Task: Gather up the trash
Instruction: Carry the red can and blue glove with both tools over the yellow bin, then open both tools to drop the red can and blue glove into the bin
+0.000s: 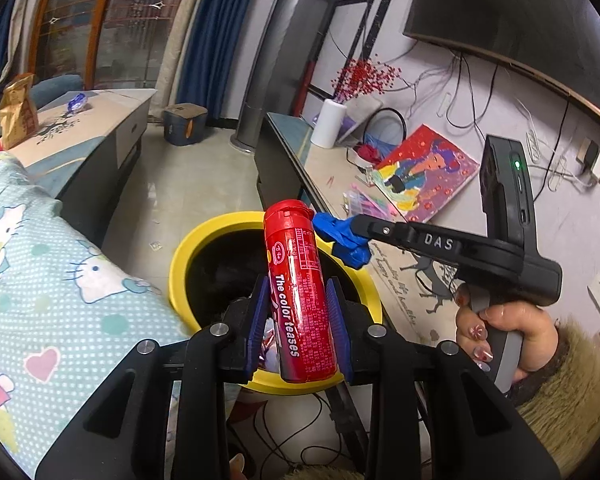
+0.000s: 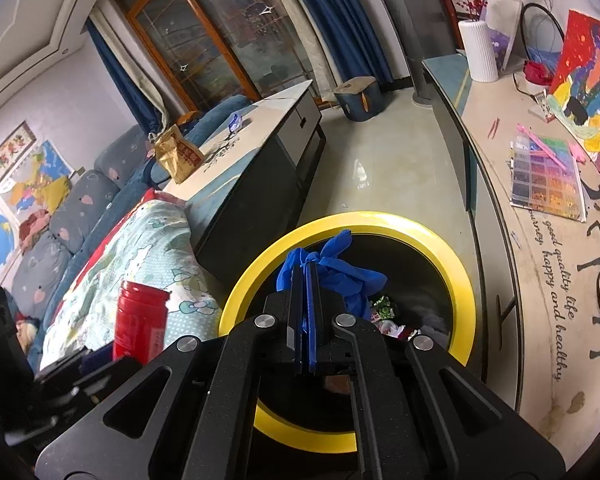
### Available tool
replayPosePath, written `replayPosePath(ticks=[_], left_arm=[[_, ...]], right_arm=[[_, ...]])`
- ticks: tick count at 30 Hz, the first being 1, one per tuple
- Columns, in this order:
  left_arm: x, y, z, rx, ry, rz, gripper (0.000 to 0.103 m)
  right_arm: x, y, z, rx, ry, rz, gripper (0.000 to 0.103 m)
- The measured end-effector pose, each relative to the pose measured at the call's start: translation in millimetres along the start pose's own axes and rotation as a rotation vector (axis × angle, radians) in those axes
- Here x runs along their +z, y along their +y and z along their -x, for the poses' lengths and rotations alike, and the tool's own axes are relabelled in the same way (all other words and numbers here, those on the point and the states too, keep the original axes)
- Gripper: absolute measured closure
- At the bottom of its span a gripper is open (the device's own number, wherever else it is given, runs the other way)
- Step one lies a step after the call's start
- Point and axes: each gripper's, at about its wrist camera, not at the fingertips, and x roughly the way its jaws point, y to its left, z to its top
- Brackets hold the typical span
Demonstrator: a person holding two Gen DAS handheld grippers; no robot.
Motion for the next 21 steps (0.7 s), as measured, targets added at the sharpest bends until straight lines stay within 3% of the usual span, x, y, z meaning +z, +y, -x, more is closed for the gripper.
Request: replayPosePath(ticks=[14,15,16,17,18,20,21], left_arm=[[-7.6,1.3,-54.2,-0.05,0.108,0.0,0.074],[-7.4,1.7,-56.8,-0.05,0.111,0.001,0.074],[-7.2,2.8,-61.3,-0.055,0.12,0.003,0.074],[-7.3,3.5,-63.6,-0.058,0.124,0.005,0.069],[-6.7,4.4,-65.1,-0.056,0.121,0.007,0.063],[-5.6,5.0,-64.7,-0.05,0.116,0.013,0.038],[-4.7,6.3,-63.5,-0.052,0.113,0.017,0.03]], right_arm=[[-1.7,-15.4,-12.0,0.011,0.041,-0.073,0.099],[-1.9,-16.3,-11.9,0.005,0.04,-0.074,0.097],[-1.9,-16.6,-10.3,-0.005,0.035,-0.072,0.087],[-2.1,-17.1,-8.7,-0.011,0.028,-0.07,0.077],[-2.0,-16.6,-7.7,-0.016,0.025,-0.068,0.075],[-2.0,-17.3,-4.8,-0.037,0.018,-0.061,0.072],[-2.3,-17.2,-2.9,-0.051,0.013,-0.058,0.07]])
